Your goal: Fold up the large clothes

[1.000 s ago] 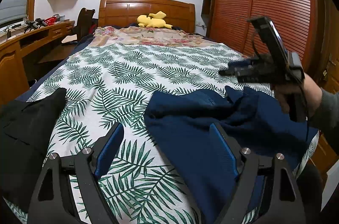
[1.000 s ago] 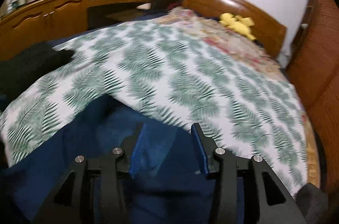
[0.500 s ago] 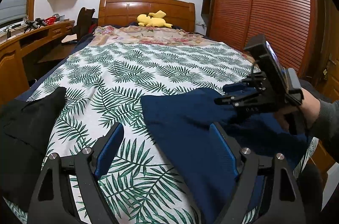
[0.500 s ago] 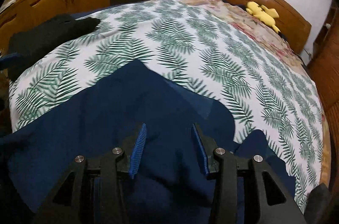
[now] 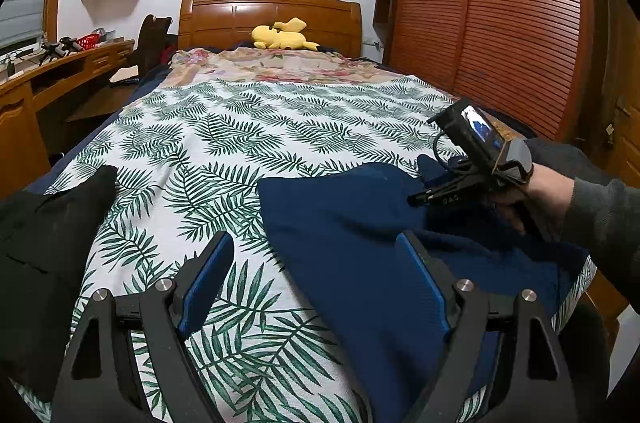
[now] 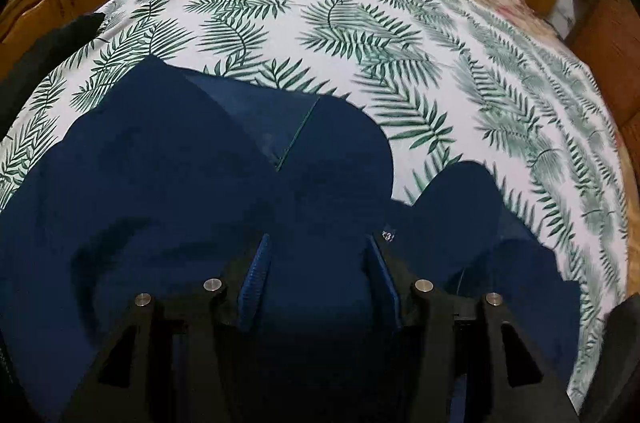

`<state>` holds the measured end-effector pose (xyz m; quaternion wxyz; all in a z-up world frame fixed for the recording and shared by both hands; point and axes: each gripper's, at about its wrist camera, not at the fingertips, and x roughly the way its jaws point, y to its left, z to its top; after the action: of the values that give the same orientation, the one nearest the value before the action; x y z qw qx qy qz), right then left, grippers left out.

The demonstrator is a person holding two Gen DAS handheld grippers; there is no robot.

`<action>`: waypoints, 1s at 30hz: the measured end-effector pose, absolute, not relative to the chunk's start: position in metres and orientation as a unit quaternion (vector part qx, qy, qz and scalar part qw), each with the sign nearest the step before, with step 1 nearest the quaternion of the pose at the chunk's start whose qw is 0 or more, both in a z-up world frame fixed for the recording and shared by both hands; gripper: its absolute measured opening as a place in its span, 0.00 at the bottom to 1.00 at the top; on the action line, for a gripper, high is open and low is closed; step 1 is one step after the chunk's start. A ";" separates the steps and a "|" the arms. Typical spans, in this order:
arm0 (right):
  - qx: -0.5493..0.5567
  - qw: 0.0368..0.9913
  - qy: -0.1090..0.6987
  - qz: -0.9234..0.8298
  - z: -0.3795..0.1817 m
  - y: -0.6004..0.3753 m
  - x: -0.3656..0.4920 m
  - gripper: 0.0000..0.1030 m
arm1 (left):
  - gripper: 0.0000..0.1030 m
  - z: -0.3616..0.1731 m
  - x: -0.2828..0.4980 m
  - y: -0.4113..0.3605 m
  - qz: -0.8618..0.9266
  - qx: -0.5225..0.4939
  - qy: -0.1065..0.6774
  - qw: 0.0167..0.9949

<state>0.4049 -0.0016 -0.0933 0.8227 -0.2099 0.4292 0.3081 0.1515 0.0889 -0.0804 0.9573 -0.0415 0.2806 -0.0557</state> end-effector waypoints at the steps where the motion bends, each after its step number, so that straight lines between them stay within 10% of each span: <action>1: -0.208 0.824 0.428 0.306 -0.094 -0.001 0.407 0.55 | 0.81 -0.080 0.152 0.089 -0.056 -0.042 0.281 0.957; 13: -0.163 0.831 0.437 0.302 -0.102 -0.011 0.411 0.70 | 0.81 -0.082 0.153 0.081 -0.060 -0.037 0.286 0.956; 15: -0.153 0.827 0.444 0.310 -0.102 -0.013 0.410 0.61 | 0.81 -0.081 0.152 0.080 -0.061 -0.035 0.285 0.956; 17: -0.163 0.817 0.451 0.321 -0.100 -0.010 0.406 0.17 | 0.81 -0.081 0.152 0.080 -0.062 -0.036 0.284 0.956; 19: -0.198 0.818 0.437 0.317 -0.097 -0.007 0.400 0.06 | 0.81 -0.080 0.153 0.080 -0.062 -0.037 0.283 0.956; 30: -0.207 0.879 0.331 0.274 -0.058 0.004 0.386 0.04 | 0.81 -0.074 0.151 0.076 -0.072 -0.045 0.270 0.959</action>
<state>0.3861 0.0035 -0.0578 0.8792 -0.2067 0.3307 0.2738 0.1515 0.0763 -0.0744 0.9592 -0.0448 0.2697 -0.0716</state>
